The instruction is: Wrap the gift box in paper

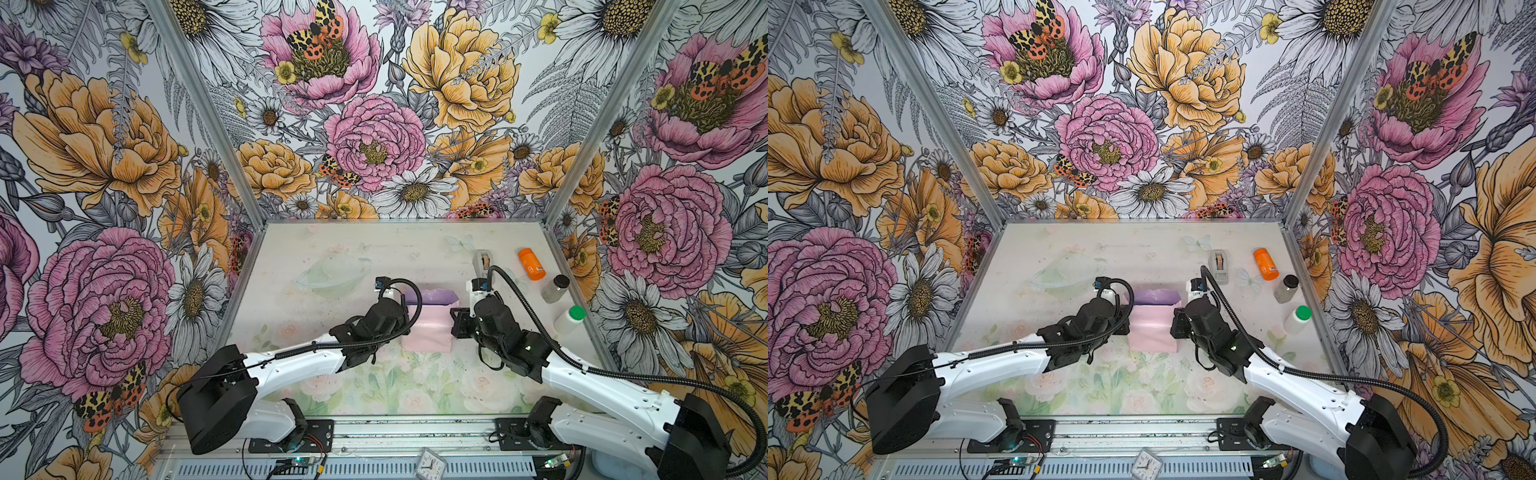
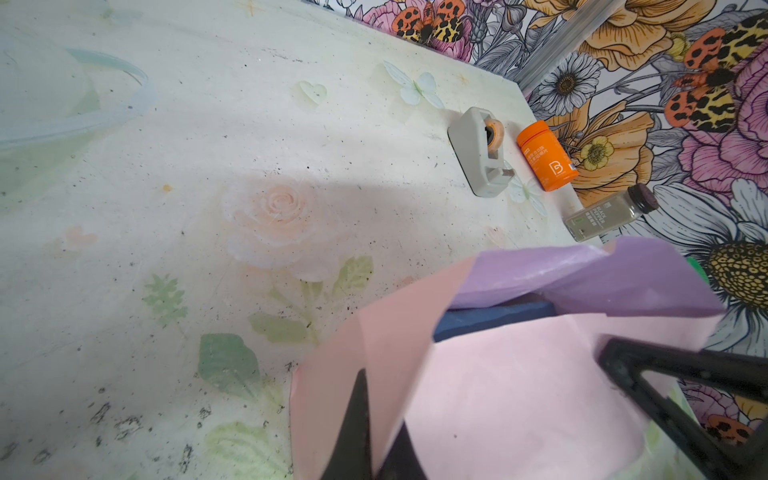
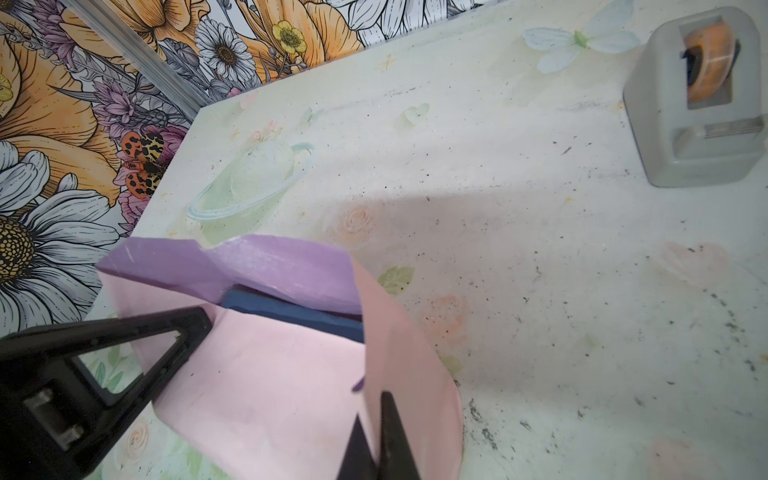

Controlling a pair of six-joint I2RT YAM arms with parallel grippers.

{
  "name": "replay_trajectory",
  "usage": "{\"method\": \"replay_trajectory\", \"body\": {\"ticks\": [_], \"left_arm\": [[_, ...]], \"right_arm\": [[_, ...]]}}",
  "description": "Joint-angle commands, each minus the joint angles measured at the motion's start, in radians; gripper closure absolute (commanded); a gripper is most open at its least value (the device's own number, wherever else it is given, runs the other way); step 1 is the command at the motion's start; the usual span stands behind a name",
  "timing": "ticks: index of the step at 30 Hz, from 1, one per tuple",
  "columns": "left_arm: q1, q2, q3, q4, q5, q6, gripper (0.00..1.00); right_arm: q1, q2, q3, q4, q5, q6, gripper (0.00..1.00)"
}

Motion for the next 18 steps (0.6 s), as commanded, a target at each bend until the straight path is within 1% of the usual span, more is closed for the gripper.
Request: {"method": "replay_trajectory", "body": {"ticks": [1, 2, 3, 5, 6, 7, 9, 10, 11, 14, 15, 16, 18], "left_arm": [[-0.007, -0.009, 0.027, -0.023, -0.011, 0.016, 0.89], [-0.009, -0.013, 0.030, -0.025, -0.014, 0.016, 0.84], [-0.009, -0.017, 0.034, -0.029, -0.018, 0.018, 0.81], [-0.008, -0.023, 0.040, -0.036, -0.027, 0.019, 0.79], [-0.008, -0.026, 0.040, -0.032, -0.027, 0.020, 0.80], [-0.008, -0.024, 0.041, -0.033, -0.026, 0.021, 0.83], [-0.006, -0.017, 0.043, -0.031, -0.018, 0.018, 0.95], [-0.006, -0.012, 0.043, -0.030, -0.012, 0.016, 0.98], [-0.007, -0.007, 0.044, -0.027, -0.006, 0.013, 1.00], [-0.007, -0.001, 0.049, -0.025, 0.002, 0.009, 1.00], [-0.007, -0.003, 0.049, -0.025, 0.001, 0.009, 1.00], [-0.007, -0.006, 0.051, -0.024, -0.001, 0.009, 0.99], [-0.007, -0.022, 0.054, -0.031, -0.013, 0.011, 0.87]], "right_arm": [[0.006, -0.019, 0.024, 0.021, -0.008, -0.011, 0.86], [0.005, -0.024, 0.021, 0.021, -0.009, -0.010, 0.80], [0.006, -0.028, 0.016, 0.021, -0.007, -0.009, 0.76], [0.006, -0.024, 0.012, 0.029, -0.001, -0.007, 0.76], [0.006, -0.017, 0.015, 0.032, 0.001, -0.005, 0.78], [0.006, -0.008, 0.017, 0.036, 0.001, -0.005, 0.83], [0.005, 0.010, 0.021, 0.044, -0.001, -0.001, 0.96], [0.005, 0.014, 0.021, 0.049, -0.001, -0.001, 0.99], [0.006, 0.018, 0.020, 0.052, -0.003, -0.003, 1.00], [0.006, 0.014, 0.019, 0.053, -0.002, -0.009, 1.00], [0.006, 0.010, 0.017, 0.052, -0.005, -0.010, 0.97], [0.006, 0.000, 0.014, 0.051, -0.012, -0.011, 0.91], [0.006, -0.028, 0.008, 0.048, -0.025, -0.016, 0.77]]}}
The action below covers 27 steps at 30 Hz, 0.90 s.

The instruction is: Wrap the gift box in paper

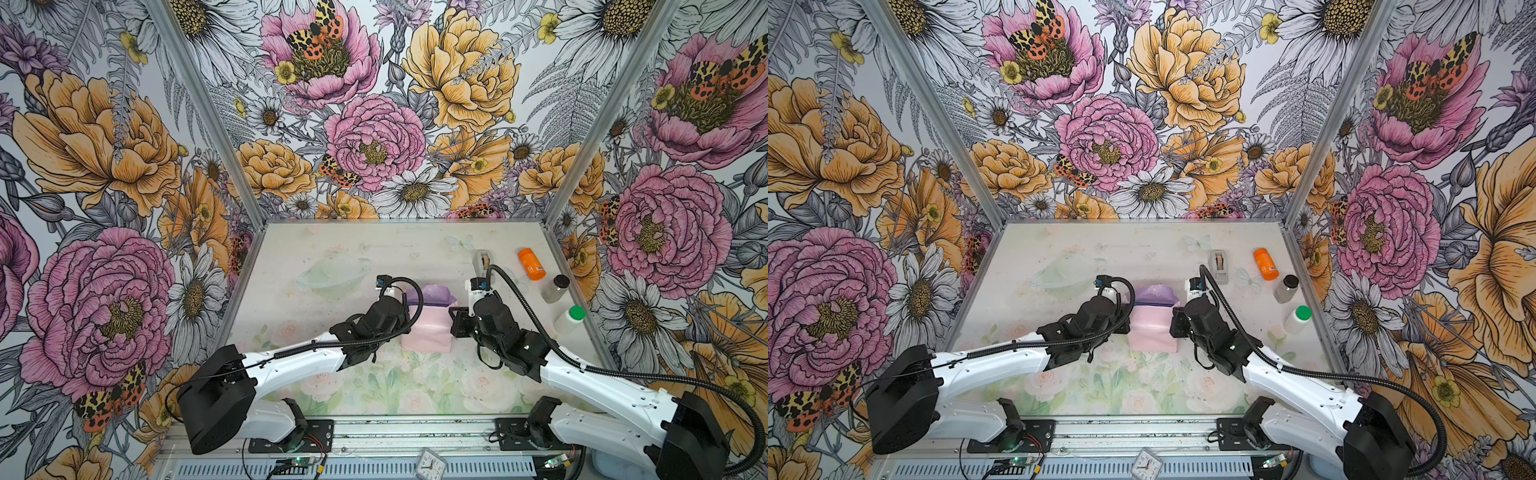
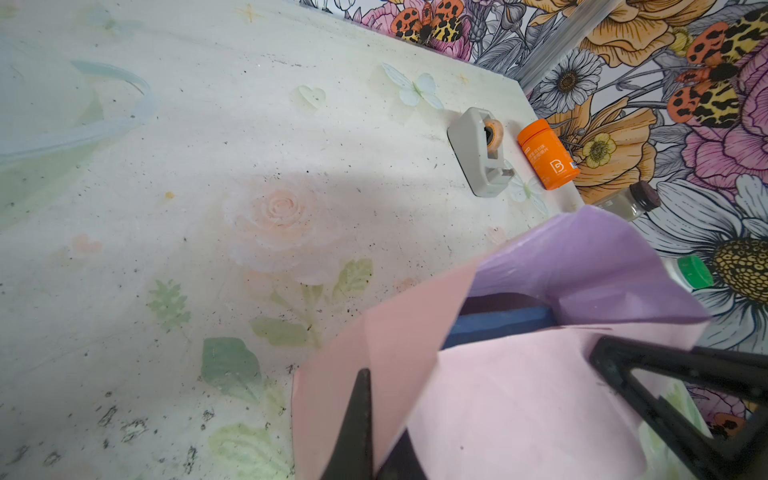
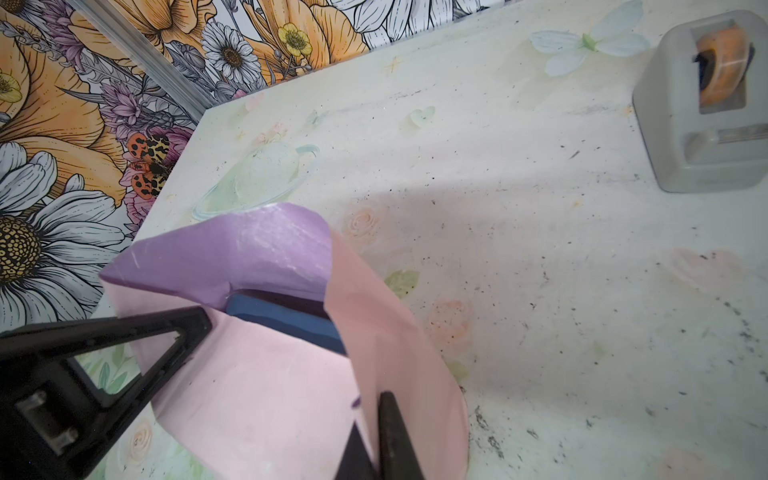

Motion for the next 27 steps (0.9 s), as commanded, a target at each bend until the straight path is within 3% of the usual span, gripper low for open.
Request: {"method": "replay_trajectory", "body": {"ticks": [1, 5, 10, 17, 27], "left_arm": [[-0.007, -0.034, 0.034, -0.013, -0.014, 0.003, 0.82], [0.001, -0.103, 0.053, -0.065, -0.033, 0.023, 0.61], [0.035, -0.217, 0.044, -0.128, -0.043, 0.020, 0.45], [0.110, -0.322, -0.066, -0.153, -0.017, -0.053, 0.43], [0.129, -0.222, -0.133, -0.039, 0.093, -0.113, 0.43]], "right_arm": [[0.004, -0.061, 0.008, 0.020, -0.019, -0.007, 0.71], [-0.023, -0.176, 0.006, -0.032, -0.059, -0.013, 0.60], [-0.126, -0.252, 0.060, -0.152, -0.158, 0.001, 0.59], [-0.263, -0.212, 0.064, -0.242, -0.175, 0.077, 0.59], [-0.204, -0.030, 0.065, -0.187, -0.205, 0.052, 0.59]]}}
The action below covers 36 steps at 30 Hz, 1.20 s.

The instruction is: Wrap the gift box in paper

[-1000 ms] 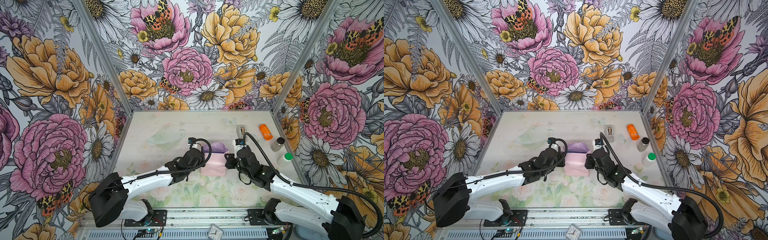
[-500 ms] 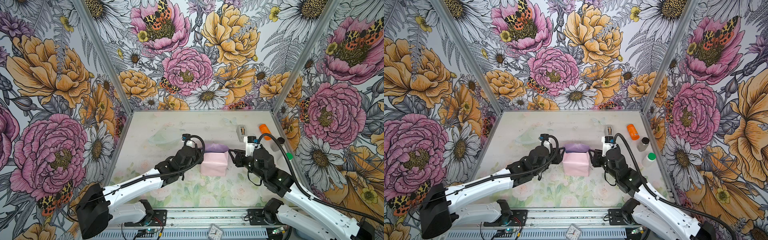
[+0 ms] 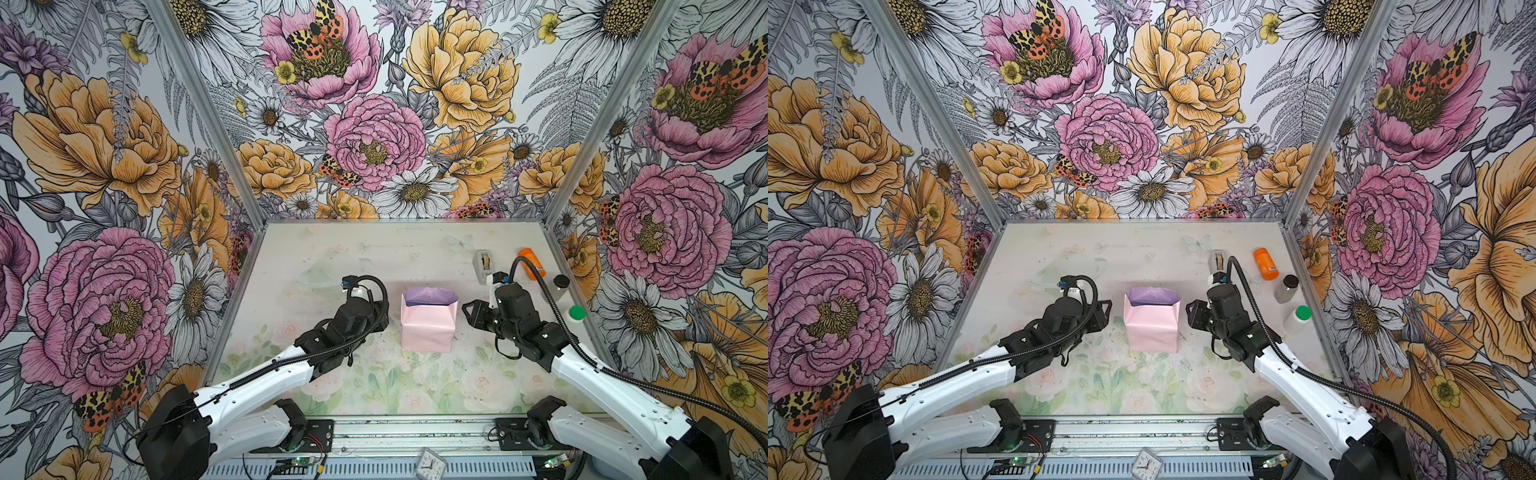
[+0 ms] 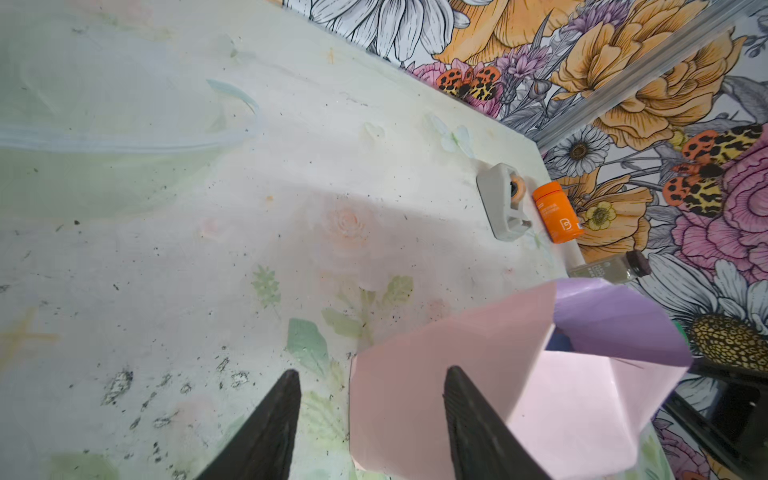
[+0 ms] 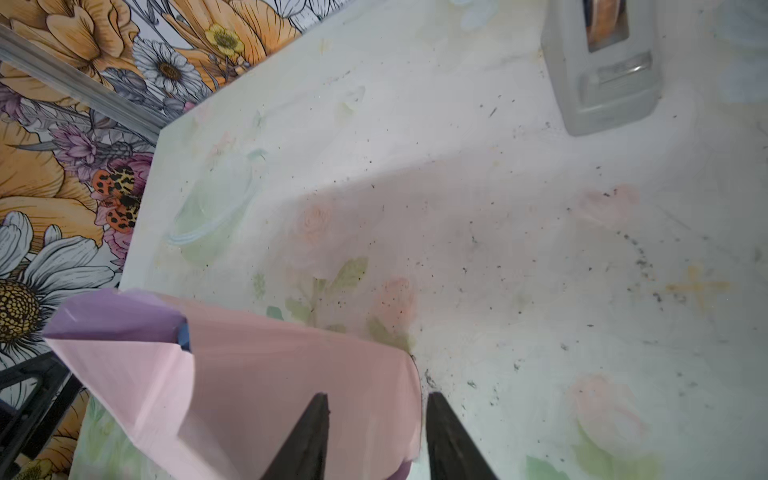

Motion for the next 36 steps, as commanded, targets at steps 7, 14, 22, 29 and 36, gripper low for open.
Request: {"method": "replay_trajectory", "body": {"ticks": [7, 14, 22, 29, 36], "left_arm": [[0.000, 0.089, -0.006, 0.141, 0.124, -0.041, 0.43], [-0.008, 0.114, -0.007, 0.191, 0.155, -0.047, 0.44], [-0.023, 0.147, -0.013, 0.224, 0.171, -0.061, 0.45], [-0.034, 0.177, -0.010, 0.239, 0.195, -0.058, 0.45], [-0.027, 0.217, 0.002, 0.225, 0.227, -0.004, 0.45]], "right_arm": [[0.049, 0.018, -0.038, 0.132, -0.050, 0.000, 0.59], [0.070, 0.054, -0.042, 0.164, -0.091, -0.016, 0.58], [0.077, 0.086, -0.062, 0.164, -0.136, -0.049, 0.59], [0.075, 0.103, -0.097, 0.154, -0.167, -0.086, 0.57], [0.070, 0.118, -0.086, 0.127, -0.176, -0.123, 0.57]]}}
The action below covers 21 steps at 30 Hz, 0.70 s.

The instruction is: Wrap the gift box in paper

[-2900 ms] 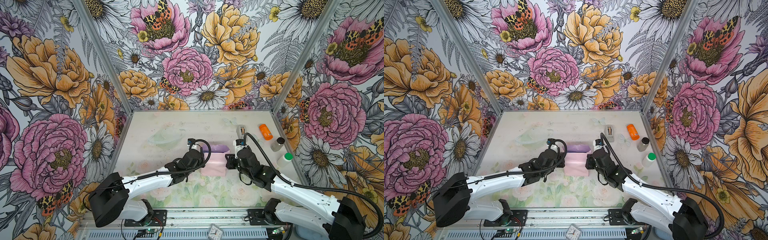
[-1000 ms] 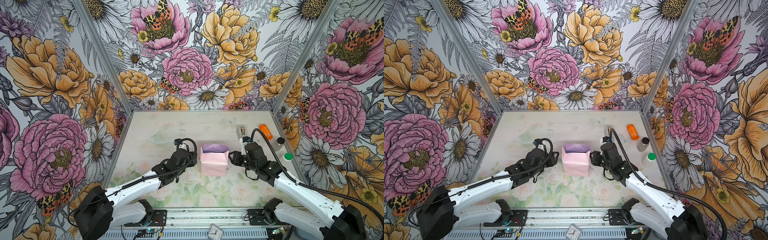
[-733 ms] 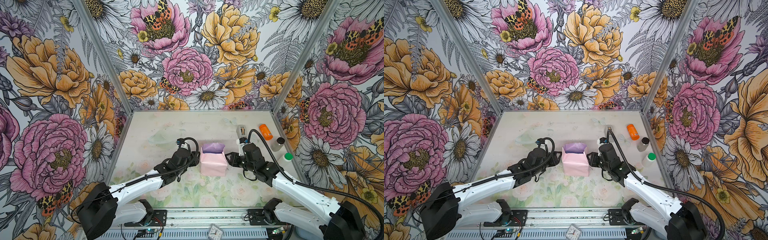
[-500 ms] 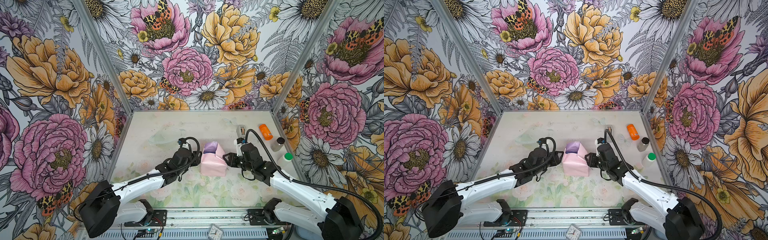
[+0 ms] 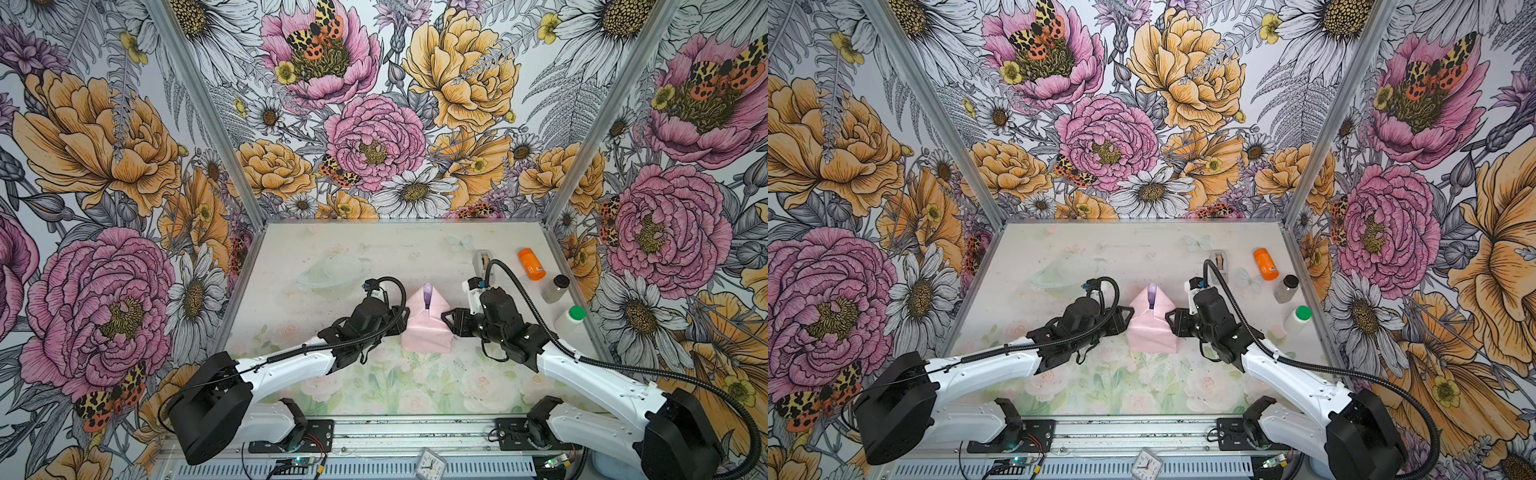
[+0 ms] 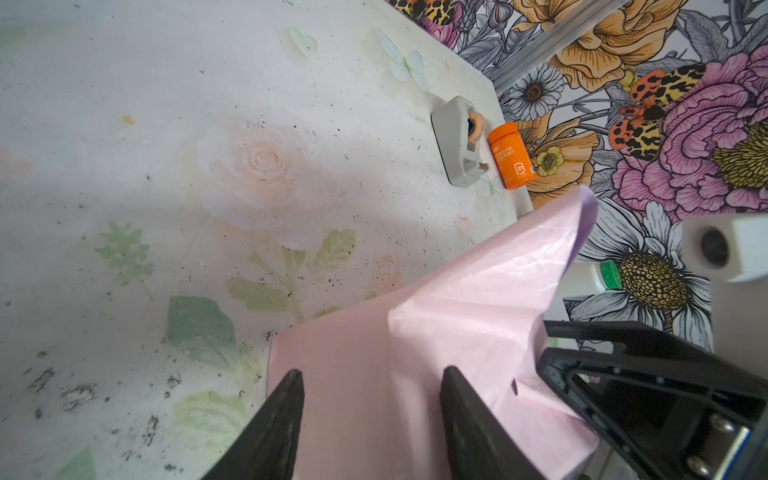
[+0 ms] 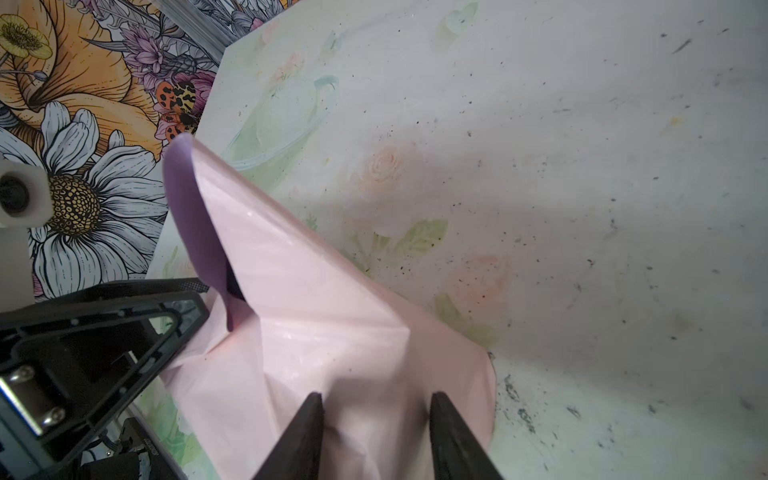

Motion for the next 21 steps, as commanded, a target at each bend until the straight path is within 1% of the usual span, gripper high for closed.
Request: {"method": "replay_trajectory", "body": {"ticks": [1, 7, 10, 12, 15, 18, 21], "left_arm": [[0.003, 0.022, 0.008, -0.002, 0.038, 0.047, 0.45], [0.008, 0.034, 0.001, -0.045, 0.053, 0.087, 0.46], [0.015, 0.009, 0.002, -0.060, 0.047, 0.094, 0.45], [0.021, -0.017, 0.004, -0.059, 0.035, 0.097, 0.43], [0.040, -0.058, 0.007, -0.053, 0.037, 0.099, 0.41], [0.083, -0.105, 0.002, -0.025, 0.068, 0.092, 0.33], [0.133, -0.143, 0.002, -0.019, 0.101, 0.094, 0.30]], "right_arm": [[0.002, 0.022, -0.010, -0.087, -0.026, -0.052, 0.56], [-0.012, -0.013, 0.049, -0.107, -0.013, -0.091, 0.55], [-0.018, -0.046, 0.061, -0.115, -0.007, -0.103, 0.54], [-0.025, -0.058, 0.054, -0.118, 0.008, -0.103, 0.54], [-0.036, -0.035, 0.040, -0.117, -0.009, -0.107, 0.54], [-0.037, 0.003, 0.030, -0.121, -0.039, -0.111, 0.54], [-0.038, 0.028, 0.022, -0.144, -0.065, -0.115, 0.55]]}}
